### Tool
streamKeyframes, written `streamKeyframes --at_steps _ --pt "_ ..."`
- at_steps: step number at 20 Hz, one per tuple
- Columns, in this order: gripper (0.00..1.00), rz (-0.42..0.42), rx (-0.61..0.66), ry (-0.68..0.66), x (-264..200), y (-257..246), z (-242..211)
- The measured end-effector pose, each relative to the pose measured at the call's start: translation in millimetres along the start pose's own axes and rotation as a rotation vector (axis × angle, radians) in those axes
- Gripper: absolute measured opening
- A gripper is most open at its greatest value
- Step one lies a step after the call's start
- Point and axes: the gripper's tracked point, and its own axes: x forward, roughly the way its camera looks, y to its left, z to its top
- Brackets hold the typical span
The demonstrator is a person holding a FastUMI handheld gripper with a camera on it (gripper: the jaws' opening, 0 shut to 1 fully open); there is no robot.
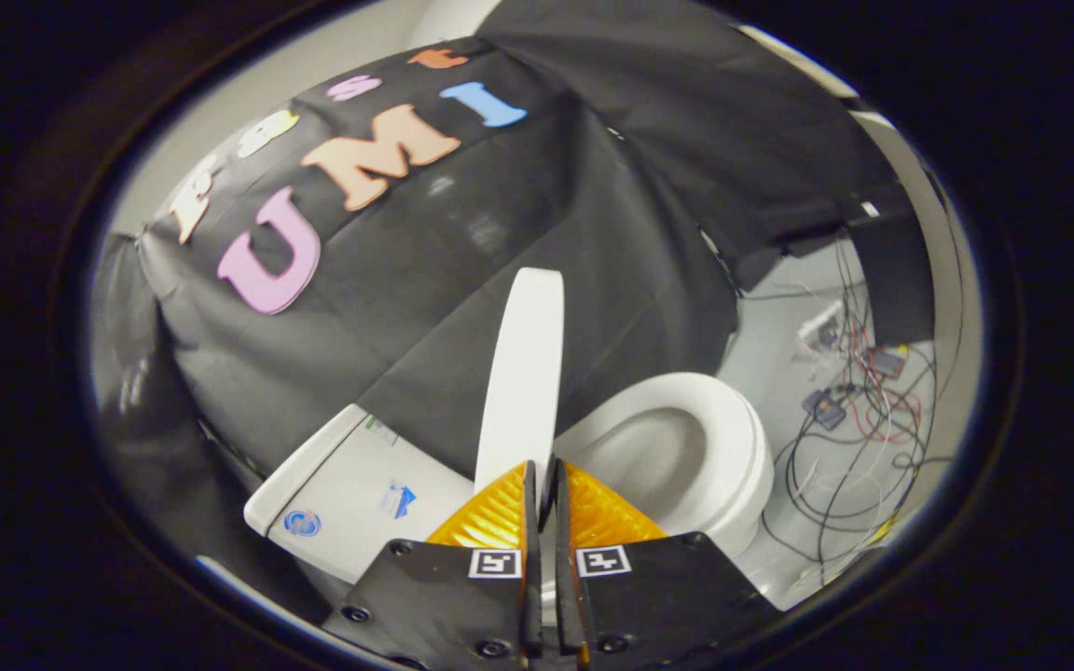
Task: Open the toilet lid.
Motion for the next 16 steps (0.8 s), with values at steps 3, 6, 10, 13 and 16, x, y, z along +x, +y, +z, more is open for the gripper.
streamKeyframes --at_steps 3,6,10,13,16 --pt "0.08 0.041 -0.125 -0.001 -1 34 5" --pt "0.10 0.101 -0.233 -0.003 -2 72 6" --pt "0.14 0.193 -0.349 -0.001 -3 123 0" --pt "0.14 0.258 -0.413 0.005 -2 157 -10" --pt "0.14 0.328 -0.451 0.022 0 189 -24"
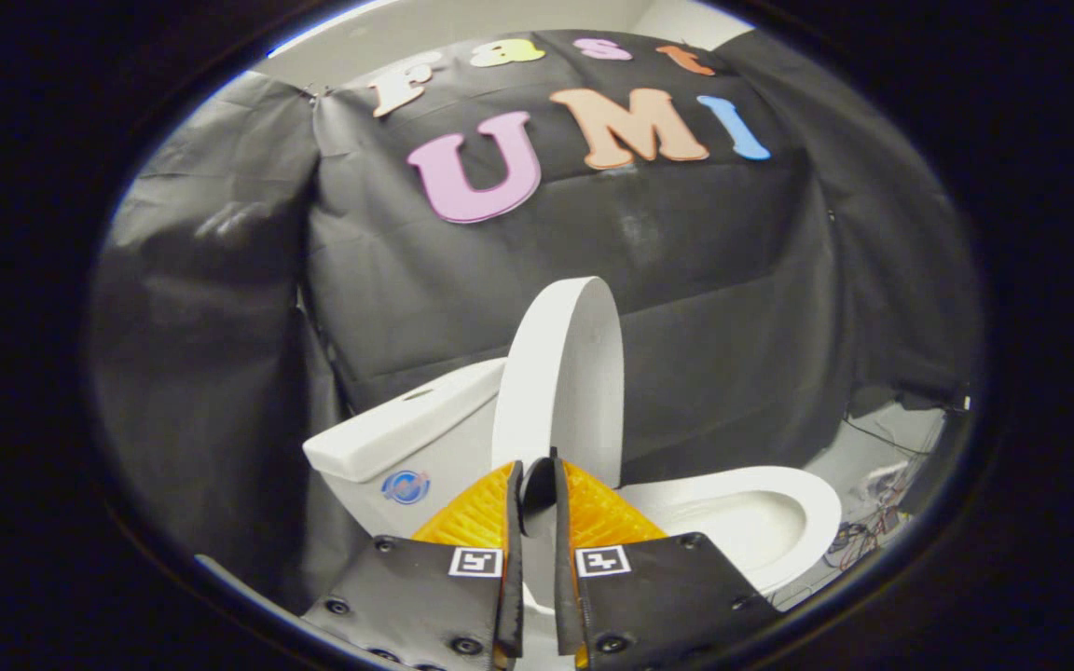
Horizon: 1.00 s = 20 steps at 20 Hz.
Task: Open the toilet lid.
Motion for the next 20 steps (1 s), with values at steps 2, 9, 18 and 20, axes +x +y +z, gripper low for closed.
streamKeyframes --at_steps 2,9,18,20 --pt "0.15 0.045 -0.021 0.009 8 18 -1" --pt "0.15 0.149 -0.037 0.052 30 73 -14" --pt "0.15 0.176 -0.090 0.090 39 86 -21" --pt "0.15 0.151 -0.137 0.095 40 85 -18"
